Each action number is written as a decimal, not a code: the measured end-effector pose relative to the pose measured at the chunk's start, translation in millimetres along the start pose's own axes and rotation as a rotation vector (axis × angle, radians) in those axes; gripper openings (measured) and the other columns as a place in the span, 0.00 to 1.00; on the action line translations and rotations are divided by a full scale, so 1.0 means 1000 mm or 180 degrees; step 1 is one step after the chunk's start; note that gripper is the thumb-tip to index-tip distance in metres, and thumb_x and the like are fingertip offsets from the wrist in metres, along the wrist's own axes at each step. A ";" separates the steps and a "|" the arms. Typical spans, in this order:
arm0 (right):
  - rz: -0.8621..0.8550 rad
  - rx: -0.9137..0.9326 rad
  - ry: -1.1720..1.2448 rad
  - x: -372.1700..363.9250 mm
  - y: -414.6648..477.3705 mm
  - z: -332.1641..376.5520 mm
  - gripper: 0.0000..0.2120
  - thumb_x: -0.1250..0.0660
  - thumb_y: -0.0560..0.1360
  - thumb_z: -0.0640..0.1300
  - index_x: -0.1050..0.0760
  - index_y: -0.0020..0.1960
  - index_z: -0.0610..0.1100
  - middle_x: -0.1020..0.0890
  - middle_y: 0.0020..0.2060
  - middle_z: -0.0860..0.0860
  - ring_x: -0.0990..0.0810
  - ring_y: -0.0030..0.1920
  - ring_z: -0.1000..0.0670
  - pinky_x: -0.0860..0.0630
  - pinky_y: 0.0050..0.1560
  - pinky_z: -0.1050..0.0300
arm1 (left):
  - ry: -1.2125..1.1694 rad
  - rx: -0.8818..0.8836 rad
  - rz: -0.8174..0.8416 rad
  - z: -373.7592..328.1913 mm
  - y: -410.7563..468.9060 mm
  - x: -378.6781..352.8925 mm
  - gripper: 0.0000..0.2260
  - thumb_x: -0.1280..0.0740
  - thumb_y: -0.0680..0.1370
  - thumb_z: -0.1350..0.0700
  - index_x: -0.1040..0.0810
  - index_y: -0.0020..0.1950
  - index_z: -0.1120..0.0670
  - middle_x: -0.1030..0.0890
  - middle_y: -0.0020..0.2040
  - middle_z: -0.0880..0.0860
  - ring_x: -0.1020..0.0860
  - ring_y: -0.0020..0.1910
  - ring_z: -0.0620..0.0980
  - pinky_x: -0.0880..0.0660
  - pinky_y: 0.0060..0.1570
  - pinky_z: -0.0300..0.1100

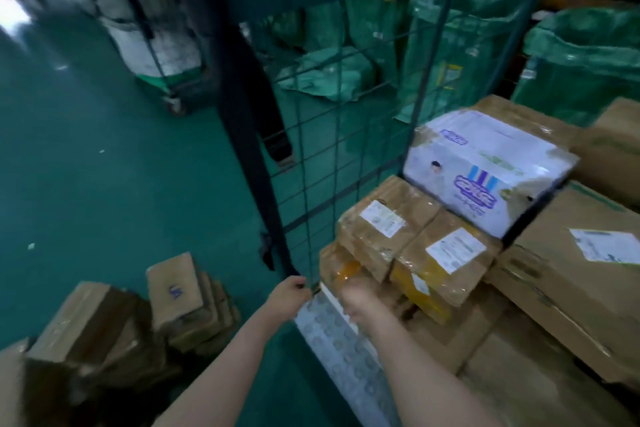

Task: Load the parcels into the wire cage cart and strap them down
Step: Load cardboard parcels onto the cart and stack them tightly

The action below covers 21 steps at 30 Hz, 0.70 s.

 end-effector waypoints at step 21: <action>0.1129 0.0442 -0.0939 -0.257 -0.153 0.033 0.18 0.42 0.79 0.38 0.36 0.68 0.37 0.28 0.63 0.42 0.23 0.55 0.43 0.25 0.51 0.52 | -0.1121 0.0558 -0.1068 0.233 -0.152 0.171 0.19 0.40 0.79 0.61 0.31 0.70 0.57 0.24 0.54 0.57 0.29 0.46 0.50 0.26 0.39 0.42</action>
Point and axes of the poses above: each hand's wrist, its own y-axis towards the middle knuckle, its own x-axis out of the back of the hand, z = x × y, the point moved 1 cm from there along y, towards the middle knuckle
